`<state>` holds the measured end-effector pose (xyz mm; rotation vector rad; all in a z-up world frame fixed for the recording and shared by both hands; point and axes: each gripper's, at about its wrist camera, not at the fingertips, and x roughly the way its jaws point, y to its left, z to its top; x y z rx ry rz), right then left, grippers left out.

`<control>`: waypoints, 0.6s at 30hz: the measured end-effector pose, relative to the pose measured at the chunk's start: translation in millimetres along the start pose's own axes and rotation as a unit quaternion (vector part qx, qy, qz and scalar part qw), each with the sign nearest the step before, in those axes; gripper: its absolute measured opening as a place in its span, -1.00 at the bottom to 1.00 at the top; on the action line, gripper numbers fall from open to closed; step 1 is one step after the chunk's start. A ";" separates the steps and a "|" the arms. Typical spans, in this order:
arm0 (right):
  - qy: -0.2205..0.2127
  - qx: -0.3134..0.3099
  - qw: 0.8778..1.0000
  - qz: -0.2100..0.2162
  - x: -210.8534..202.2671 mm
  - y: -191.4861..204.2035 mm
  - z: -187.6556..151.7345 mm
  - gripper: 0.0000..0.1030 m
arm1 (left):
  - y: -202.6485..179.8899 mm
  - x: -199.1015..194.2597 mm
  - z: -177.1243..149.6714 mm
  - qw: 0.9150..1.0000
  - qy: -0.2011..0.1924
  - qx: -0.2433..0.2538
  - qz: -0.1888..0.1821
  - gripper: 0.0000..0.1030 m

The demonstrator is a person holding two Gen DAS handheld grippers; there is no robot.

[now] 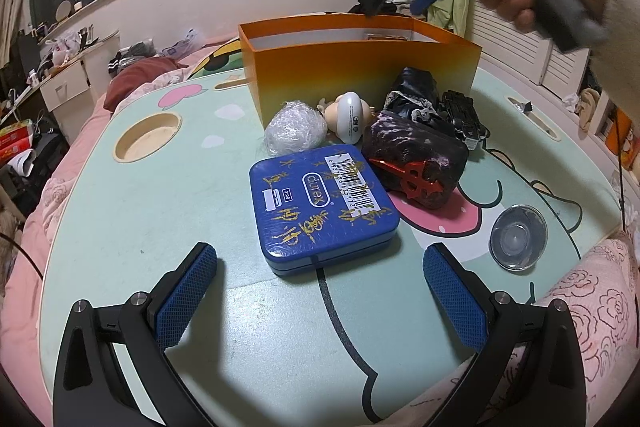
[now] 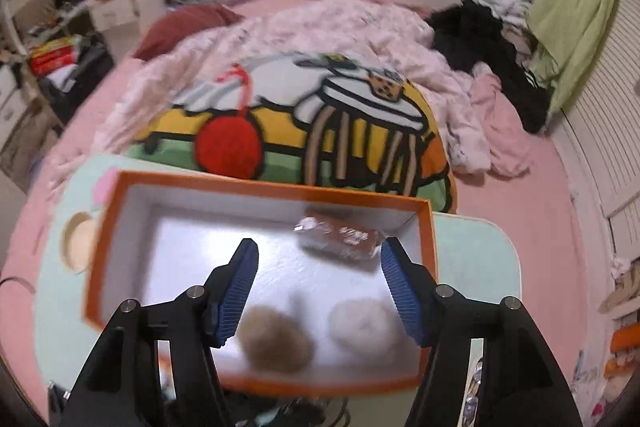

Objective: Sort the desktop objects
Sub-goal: 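Reach the right gripper into the box and grasp the brown printed card box, then place the brown card box on the table beside the toy car, open right gripper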

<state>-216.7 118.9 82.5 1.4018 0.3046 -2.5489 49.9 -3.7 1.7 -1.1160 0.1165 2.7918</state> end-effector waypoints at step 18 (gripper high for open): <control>0.003 0.025 1.000 0.012 18.4 -0.9 -13.4 0.09 | -0.5 0.1 -0.1 1.000 -0.002 0.002 -0.003 0.99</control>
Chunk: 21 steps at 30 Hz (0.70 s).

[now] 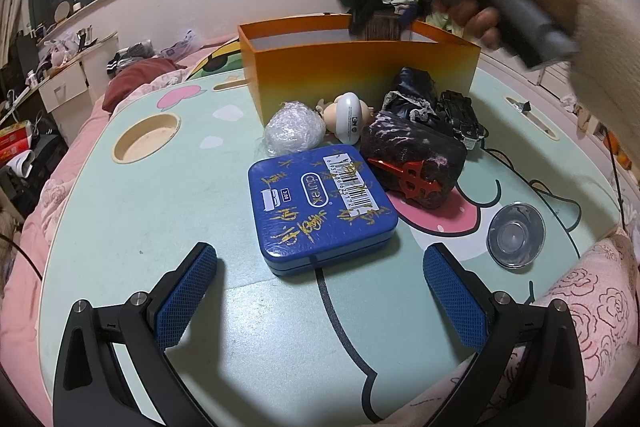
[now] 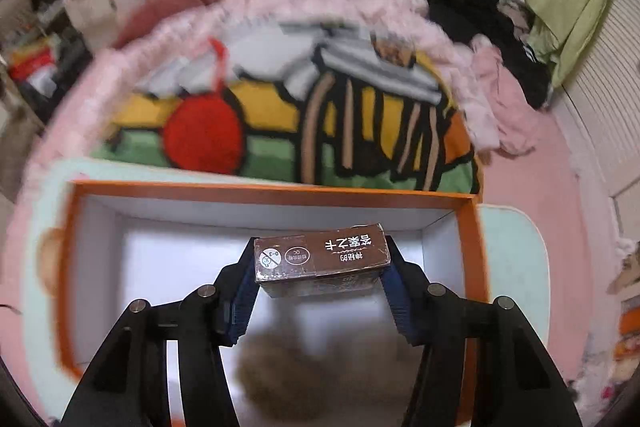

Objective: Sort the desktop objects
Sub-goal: 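Place the brown card box on the table beside the toy car, open right gripper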

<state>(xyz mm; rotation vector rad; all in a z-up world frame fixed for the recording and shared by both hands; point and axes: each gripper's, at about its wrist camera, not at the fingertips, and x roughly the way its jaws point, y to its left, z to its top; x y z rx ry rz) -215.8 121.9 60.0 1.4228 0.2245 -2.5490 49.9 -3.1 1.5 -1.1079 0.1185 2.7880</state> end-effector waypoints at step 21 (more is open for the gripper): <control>-0.074 -0.009 0.979 0.192 -98.1 -5.2 -191.4 0.46 | 0.1 -0.5 -0.9 1.000 0.000 0.000 0.001 0.99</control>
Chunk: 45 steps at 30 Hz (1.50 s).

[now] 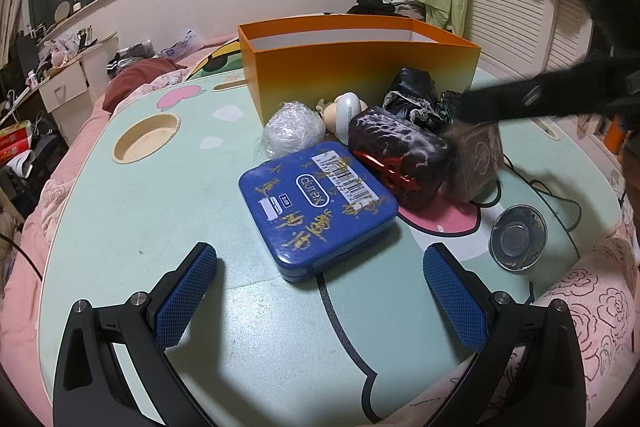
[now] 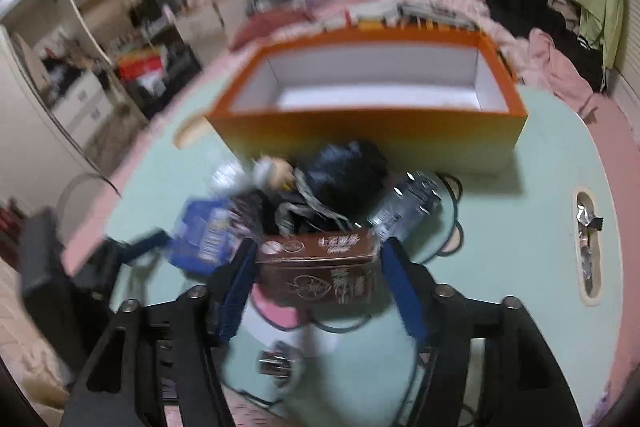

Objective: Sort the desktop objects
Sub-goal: 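Place the brown card box on the table beside the toy car, open right gripper, then reach the left gripper into the box and grasp the white fluffy pompom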

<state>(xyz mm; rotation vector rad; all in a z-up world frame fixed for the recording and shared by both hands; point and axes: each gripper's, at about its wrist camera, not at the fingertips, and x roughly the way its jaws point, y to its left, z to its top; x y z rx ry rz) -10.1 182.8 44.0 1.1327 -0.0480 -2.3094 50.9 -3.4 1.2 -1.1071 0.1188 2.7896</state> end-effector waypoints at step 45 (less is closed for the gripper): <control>-0.064 -0.050 0.989 -0.125 4.7 -14.0 -83.3 0.73 | -41.2 82.2 208.5 0.968 0.199 -0.092 -0.124 0.49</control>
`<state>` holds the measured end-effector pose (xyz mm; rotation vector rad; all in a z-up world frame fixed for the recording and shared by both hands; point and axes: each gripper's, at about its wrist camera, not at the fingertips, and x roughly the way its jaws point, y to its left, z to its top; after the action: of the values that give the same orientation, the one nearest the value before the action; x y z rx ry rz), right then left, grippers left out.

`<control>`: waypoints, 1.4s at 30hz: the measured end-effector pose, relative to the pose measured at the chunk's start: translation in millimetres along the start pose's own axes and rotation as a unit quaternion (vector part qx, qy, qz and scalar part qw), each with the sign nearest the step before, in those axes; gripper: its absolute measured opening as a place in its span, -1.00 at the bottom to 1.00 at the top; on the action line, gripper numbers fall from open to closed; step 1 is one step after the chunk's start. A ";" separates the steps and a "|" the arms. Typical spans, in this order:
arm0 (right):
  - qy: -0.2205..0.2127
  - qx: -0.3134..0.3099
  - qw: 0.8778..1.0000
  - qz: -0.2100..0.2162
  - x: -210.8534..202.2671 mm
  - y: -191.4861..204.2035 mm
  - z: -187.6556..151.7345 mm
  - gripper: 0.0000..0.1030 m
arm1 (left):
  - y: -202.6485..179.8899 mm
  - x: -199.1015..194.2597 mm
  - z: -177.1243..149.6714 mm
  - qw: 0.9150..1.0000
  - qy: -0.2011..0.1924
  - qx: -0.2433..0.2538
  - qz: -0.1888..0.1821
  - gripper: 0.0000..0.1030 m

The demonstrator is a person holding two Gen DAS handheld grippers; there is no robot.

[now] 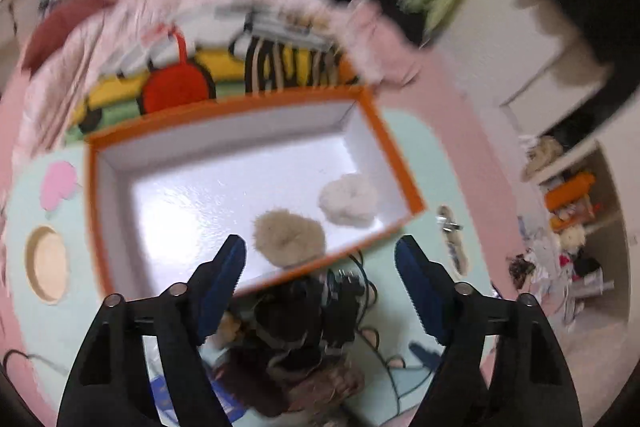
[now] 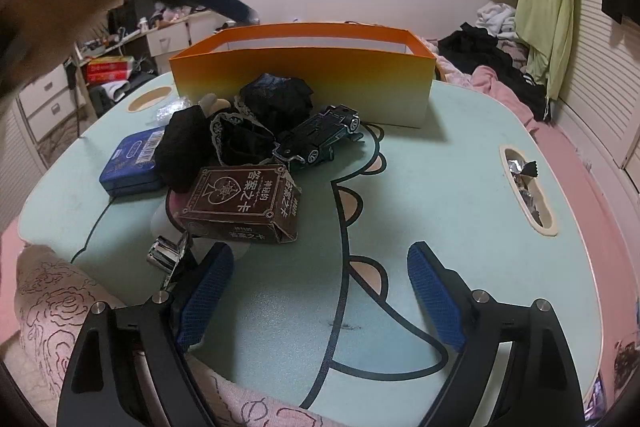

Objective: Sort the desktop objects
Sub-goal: 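Reach the left gripper into the box and grasp the white fluffy pompom, then set the white fluffy pompom on the table behind the lace cloth, open left gripper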

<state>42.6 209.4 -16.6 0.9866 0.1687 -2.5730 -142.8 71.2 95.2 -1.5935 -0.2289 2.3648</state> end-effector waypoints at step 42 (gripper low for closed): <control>-0.001 0.003 1.000 0.002 3.2 5.3 -0.1 0.74 | 61.0 -44.0 -84.1 0.988 -0.106 0.026 -0.111 -0.52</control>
<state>42.5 203.6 -18.7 0.9846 0.1599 -2.5730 -58.1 -2.7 84.8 -1.2235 -0.3654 2.3407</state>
